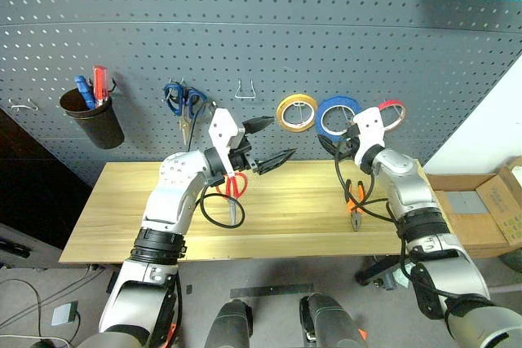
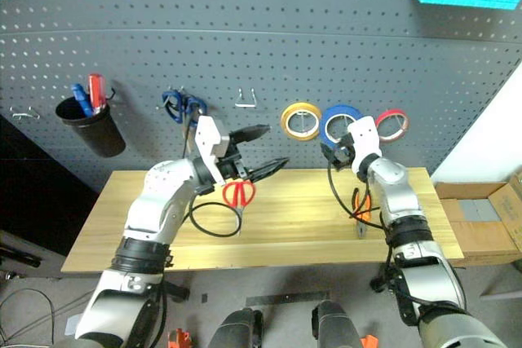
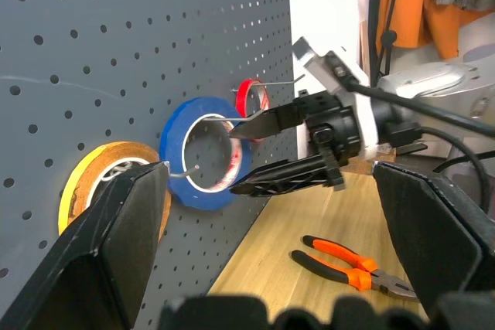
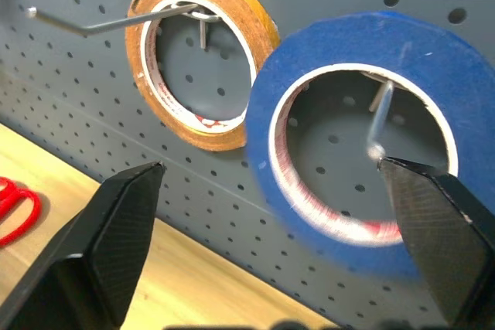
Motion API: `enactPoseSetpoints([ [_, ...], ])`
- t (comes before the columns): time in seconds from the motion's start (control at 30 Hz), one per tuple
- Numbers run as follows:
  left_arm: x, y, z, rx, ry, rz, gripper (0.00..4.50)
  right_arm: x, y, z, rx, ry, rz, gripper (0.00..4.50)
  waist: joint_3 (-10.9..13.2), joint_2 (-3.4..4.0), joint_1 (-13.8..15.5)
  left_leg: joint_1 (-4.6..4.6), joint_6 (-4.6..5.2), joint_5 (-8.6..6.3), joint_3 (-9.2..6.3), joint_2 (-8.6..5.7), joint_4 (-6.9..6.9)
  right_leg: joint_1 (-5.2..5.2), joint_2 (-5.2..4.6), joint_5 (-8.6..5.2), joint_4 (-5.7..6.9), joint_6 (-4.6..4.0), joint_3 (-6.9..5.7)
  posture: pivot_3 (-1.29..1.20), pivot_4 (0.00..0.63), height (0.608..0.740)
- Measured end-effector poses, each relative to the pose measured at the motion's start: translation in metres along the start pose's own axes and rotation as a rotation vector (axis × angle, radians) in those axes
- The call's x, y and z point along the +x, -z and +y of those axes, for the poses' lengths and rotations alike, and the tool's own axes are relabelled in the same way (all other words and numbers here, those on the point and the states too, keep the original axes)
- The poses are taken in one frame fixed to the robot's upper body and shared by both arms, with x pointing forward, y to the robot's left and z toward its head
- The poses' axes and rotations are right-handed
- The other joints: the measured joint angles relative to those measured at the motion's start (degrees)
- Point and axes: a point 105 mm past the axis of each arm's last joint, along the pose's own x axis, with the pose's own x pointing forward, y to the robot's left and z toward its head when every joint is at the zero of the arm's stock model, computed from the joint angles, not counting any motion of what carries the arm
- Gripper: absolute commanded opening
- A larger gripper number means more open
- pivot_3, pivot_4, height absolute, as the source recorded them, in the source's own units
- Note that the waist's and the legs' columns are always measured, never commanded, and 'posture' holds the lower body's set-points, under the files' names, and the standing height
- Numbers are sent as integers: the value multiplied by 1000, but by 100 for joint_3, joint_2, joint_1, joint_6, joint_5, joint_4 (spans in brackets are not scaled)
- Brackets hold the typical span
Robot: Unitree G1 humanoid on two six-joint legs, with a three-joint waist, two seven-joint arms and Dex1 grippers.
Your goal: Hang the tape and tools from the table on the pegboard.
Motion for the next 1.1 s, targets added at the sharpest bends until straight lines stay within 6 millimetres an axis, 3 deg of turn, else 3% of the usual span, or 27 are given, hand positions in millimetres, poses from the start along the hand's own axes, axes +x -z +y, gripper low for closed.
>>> enactPoseSetpoints([
  [0.23, -9, 15, -4, -1, 18, 68, 4500, -75, 4, 20, 66, -122, 56, 4478, 3, 3, 48, 3, 1, -1, 0, 2, 2, 3, -1, -20, -2, 28, 3, 25, 177, 740],
  [0.3, -13, 23, -9, -13, 30, 90, 4500, -94, 7, 23, 108, -139, 96, 4478, 5, 2, 25, 22, 3, 0, -1, 5, 2, 21, 0, -42, -2, -8, 1, 17, 203, 740],
  [0.43, -18, 36, -17, -28, 41, 130, 4500, -111, 29, 27, 187, -109, 210, 4478, 111, 1, -25, 103, 1, -2, -9, 15, -3, 101, -2, -57, -12, -28, 0, 14, 259, 740],
  [0.6, -15, 35, -22, 9, 21, 137, 4500, -107, 74, 15, 271, 100, 383, 4478, 391, 14, -37, 88, 2, -1, -36, 41, -2, 86, -10, -58, -16, -30, 3, 47, 329, 740],
  [0.67, -15, 28, -26, 14, 26, 130, 4500, -105, 81, 15, 287, 134, 419, 4478, 528, 35, -33, 81, 7, 2, -35, 39, -2, 81, -10, -58, -13, -29, 8, 57, 355, 740],
  [0.73, -22, 29, -34, 0, 45, 153, 4500, -100, 81, 17, 287, 148, 430, 4478, 630, 55, -38, 80, 9, 4, -32, 38, -3, 78, -9, -57, -7, -28, 12, 65, 377, 740],
  [0.83, -44, 48, -49, -52, 75, 258, 4500, -86, 76, 17, 289, 164, 429, 4478, 760, 59, -52, 74, 5, -2, -21, 50, -26, 59, 0, -65, -8, -28, 12, 84, 409, 740],
  [0.97, -70, 70, -60, -122, 72, 363, 4500, -72, 69, 11, 320, 202, 421, 4478, 876, 53, 1, -60, 3, -9, -20, 75, -22, -71, 26, -60, 3, -4, -3, 92, 433, 740],
  [1.1, -77, 67, -64, -133, 68, 363, 4500, -66, 65, -2, 344, 261, 432, 4478, 999, 74, 127, -106, 2, -10, -36, 75, -19, -107, 25, -61, 2, -7, -10, 97, 449, 740],
])
